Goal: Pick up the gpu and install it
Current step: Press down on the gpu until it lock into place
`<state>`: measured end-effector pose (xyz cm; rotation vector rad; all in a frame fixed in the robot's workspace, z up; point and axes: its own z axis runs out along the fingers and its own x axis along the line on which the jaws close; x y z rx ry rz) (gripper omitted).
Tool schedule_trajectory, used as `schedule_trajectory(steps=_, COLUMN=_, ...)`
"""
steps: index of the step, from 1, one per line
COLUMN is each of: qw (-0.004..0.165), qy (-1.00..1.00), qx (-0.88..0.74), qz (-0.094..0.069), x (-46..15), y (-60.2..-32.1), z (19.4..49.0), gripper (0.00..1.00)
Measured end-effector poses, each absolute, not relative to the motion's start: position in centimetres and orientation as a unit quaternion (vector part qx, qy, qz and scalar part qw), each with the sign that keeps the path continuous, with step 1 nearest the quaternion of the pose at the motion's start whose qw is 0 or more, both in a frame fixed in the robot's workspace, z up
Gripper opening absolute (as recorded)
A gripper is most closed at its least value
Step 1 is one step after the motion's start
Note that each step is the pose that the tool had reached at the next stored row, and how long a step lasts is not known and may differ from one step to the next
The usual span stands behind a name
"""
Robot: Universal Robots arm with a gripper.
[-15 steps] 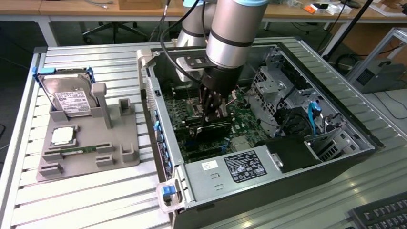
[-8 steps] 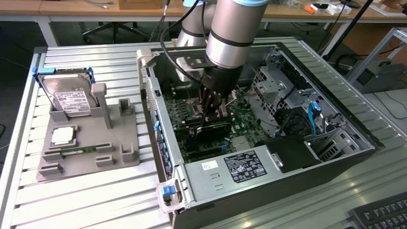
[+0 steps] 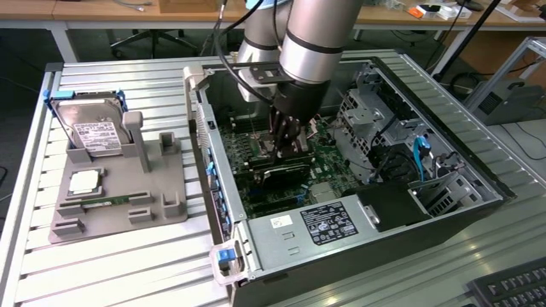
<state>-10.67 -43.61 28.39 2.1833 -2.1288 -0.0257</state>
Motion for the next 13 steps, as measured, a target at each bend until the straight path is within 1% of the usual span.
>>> schedule_trajectory(steps=8, qw=0.041, qy=-0.697, qx=0.716, qz=-0.024, x=-7.7, y=-43.7, z=28.4, gripper=0.11)
schedule_trajectory(steps=13, qw=0.041, qy=-0.697, qx=0.716, qz=-0.024, x=-7.7, y=-43.7, z=28.5, gripper=0.11)
